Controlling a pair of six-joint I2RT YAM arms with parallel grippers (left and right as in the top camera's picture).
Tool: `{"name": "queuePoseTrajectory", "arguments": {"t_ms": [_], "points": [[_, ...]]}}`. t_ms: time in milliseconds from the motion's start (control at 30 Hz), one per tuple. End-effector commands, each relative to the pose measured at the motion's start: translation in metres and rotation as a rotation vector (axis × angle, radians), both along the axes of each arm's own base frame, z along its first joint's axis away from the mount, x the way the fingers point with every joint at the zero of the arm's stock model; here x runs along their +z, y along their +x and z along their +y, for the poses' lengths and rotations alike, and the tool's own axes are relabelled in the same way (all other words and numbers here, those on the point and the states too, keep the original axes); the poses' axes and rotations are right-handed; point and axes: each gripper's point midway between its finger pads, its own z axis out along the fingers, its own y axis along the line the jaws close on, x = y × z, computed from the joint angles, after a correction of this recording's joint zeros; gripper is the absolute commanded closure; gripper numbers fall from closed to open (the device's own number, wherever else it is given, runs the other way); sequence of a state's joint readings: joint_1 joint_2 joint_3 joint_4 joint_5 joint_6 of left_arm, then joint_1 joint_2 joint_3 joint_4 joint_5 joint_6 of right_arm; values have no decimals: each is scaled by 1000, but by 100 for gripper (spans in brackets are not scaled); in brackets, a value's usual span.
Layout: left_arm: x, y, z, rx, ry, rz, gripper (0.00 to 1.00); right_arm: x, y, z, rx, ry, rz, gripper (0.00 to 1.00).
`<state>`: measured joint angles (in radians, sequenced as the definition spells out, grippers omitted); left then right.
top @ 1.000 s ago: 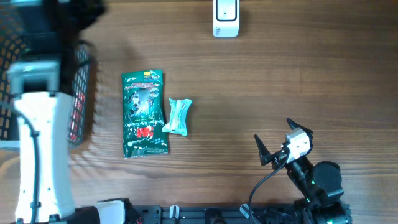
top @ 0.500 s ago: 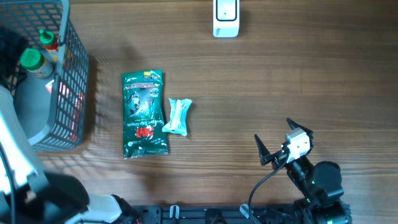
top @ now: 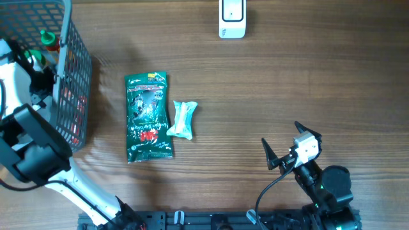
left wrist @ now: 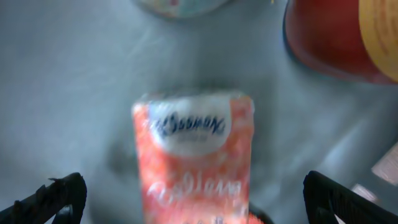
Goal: Scan the item barcode
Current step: 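Return the left gripper to the basket and grasp the Kleenex pack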
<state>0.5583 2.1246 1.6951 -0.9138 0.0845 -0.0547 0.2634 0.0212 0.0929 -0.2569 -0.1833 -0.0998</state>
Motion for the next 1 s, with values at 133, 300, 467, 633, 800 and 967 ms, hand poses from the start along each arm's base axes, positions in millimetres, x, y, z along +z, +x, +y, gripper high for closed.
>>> {"name": "queuePoseTrajectory", "arguments": {"t_ms": [133, 300, 467, 633, 800, 967], "points": [[-28, 4, -4, -61, -29, 25, 25, 7, -1, 1, 11, 4, -22, 0], [-29, 0, -6, -61, -40, 41, 40, 7, -1, 1, 10, 3, -22, 0], [-29, -7, -10, -60, -57, 68, 60, 7, -1, 1, 11, 3, -22, 0], [-11, -17, -1, -43, 5, 88, 71, 7, -1, 1, 11, 3, -22, 0], [47, -21, 16, -8, 111, -2, 69, 7, -1, 1, 11, 4, -22, 0], [130, -25, 22, 32, 222, -175, 71, 7, -1, 1, 10, 3, -22, 0]]}}
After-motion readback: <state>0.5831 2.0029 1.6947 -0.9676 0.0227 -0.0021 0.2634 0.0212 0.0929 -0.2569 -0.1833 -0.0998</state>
